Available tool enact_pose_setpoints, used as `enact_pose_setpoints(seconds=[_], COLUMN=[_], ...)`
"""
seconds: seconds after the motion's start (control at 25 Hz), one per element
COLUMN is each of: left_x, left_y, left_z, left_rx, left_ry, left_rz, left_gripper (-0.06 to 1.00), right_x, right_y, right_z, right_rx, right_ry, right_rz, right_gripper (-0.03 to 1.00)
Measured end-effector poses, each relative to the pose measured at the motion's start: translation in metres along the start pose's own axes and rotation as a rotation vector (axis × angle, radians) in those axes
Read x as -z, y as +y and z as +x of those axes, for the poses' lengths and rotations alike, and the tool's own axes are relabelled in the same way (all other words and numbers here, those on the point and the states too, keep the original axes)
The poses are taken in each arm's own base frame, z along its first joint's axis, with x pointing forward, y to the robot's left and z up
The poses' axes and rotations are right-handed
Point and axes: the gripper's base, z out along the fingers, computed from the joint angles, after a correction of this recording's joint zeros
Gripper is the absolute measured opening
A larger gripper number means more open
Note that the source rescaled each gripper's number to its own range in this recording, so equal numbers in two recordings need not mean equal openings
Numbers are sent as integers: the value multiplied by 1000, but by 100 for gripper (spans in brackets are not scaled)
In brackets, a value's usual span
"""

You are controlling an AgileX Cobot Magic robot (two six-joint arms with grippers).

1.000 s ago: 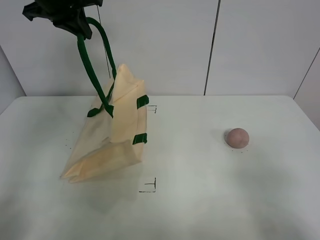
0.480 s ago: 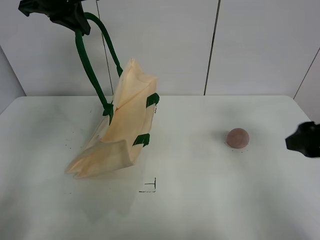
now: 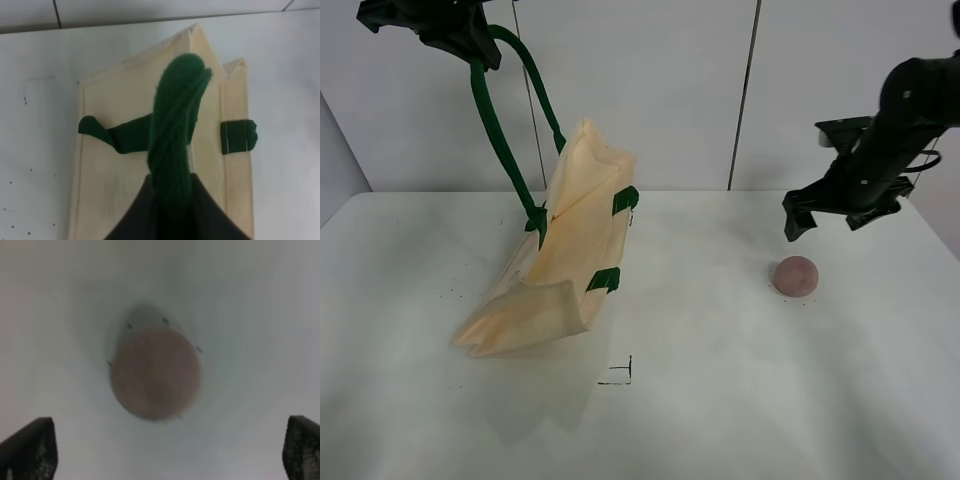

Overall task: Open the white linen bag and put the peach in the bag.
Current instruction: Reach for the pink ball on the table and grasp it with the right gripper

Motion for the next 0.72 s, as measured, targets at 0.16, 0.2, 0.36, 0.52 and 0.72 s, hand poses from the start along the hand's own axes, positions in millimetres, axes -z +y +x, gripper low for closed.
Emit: enact_pose_setpoints(seconds=[0.16, 0.2, 0.36, 0.52, 0.72], left_x=[0, 0, 0, 0, 0], left_y=[0, 0, 0, 0, 0], left_z=[0, 0, 0, 0, 0], left_rx=[0, 0, 0, 0, 0], left_ry=[0, 0, 0, 0, 0], left_rz=[0, 0, 0, 0, 0], left_gripper=[0, 0, 0, 0, 0], right_x=[-40, -47, -72, -93, -110], right_y=[3, 1, -7, -7, -6], right_z=[-2, -1, 4, 8, 10], right_rx=[-15, -27, -53, -57, -80], right_ry=[76, 94, 124, 141, 134], right_rz=[-7, -6, -1, -2, -17], right_gripper=[100, 100, 100, 100, 84])
